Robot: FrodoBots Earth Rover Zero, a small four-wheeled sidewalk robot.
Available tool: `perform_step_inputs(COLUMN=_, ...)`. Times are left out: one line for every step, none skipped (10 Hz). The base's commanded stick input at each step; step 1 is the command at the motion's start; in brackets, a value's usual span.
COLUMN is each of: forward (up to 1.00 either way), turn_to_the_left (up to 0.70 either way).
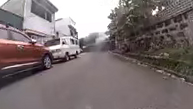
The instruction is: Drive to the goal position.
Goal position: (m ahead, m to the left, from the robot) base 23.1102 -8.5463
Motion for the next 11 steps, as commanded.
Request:
perform_step_inputs(forward=0.70, turn_to_the_left=0.00)
perform_step_inputs(forward=0.70, turn_to_the_left=0.00)
perform_step_inputs(forward=0.70, turn_to_the_left=0.00)
perform_step_inputs(forward=0.70, turn_to_the_left=0.00)
perform_step_inputs(forward=0.70, turn_to_the_left=0.00)
perform_step_inputs(forward=0.70, turn_to_the_left=0.00)
perform_step_inputs(forward=0.70, turn_to_the_left=0.00)
perform_step_inputs(forward=0.70, turn_to_the_left=0.00)
perform_step_inputs(forward=0.70, turn_to_the_left=0.00)
perform_step_inputs(forward=0.70, turn_to_the_left=0.00)
perform_step_inputs(forward=0.70, turn_to_the_left=0.00)
